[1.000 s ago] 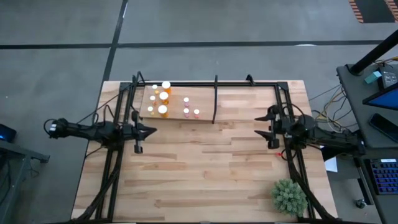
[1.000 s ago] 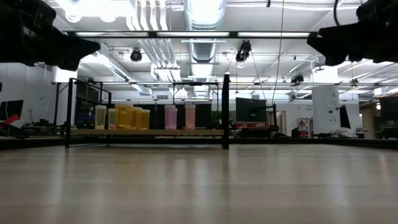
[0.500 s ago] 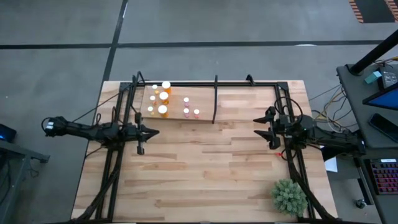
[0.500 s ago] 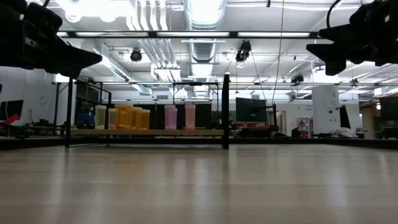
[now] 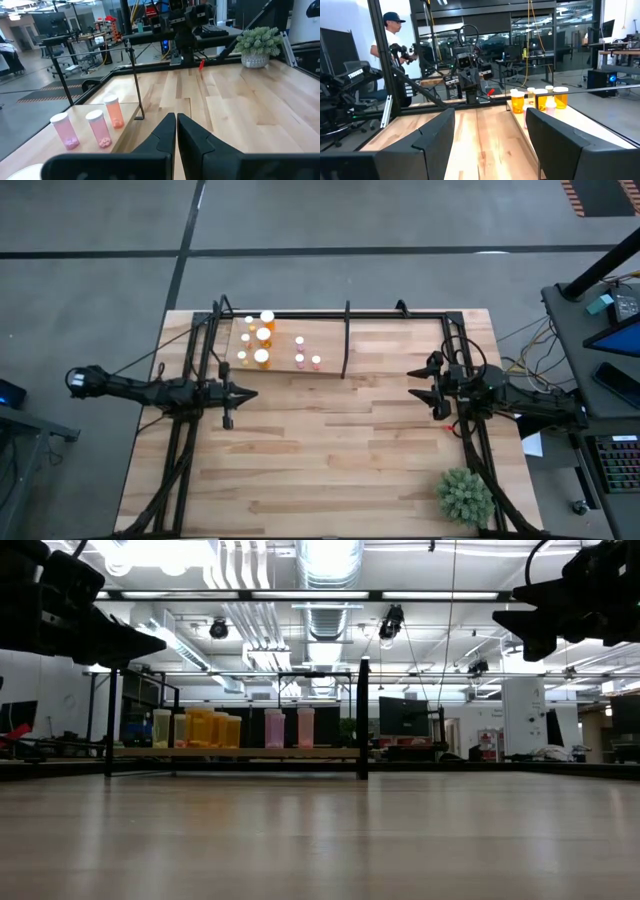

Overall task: Pick and place medicine bottles onto shelf by color
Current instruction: Return to Home Position

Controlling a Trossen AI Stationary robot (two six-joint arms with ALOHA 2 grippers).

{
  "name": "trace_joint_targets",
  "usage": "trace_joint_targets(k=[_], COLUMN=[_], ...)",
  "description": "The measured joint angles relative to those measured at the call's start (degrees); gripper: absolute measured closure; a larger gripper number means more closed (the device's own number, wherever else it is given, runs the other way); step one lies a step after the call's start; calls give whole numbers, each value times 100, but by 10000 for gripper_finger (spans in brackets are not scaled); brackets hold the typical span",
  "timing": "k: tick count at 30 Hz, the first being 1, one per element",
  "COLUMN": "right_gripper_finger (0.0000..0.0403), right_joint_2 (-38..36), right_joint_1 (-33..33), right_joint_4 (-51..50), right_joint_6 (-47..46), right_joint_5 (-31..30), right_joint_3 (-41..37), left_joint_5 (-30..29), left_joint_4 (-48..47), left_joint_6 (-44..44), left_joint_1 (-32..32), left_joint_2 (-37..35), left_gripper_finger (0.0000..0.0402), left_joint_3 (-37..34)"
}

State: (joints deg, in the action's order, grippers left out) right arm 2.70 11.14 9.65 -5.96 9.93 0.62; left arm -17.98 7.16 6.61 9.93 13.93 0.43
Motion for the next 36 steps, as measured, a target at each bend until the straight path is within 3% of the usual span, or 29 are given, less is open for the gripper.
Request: trace_joint_targets(k=[36], right_gripper_finger=[168], right_joint_2=[2], right_joint_1=[0], right_joint_4=[0], right_joint_6=[15], right_joint_5=[0], right_joint_3=[-4], left_joint_5=[-3], left_joint_4=[1], left_joint_6=[2], left_joint_1=[0], left_joint_2=[177], left_gripper_finger=[402], left_joint_3=[-9])
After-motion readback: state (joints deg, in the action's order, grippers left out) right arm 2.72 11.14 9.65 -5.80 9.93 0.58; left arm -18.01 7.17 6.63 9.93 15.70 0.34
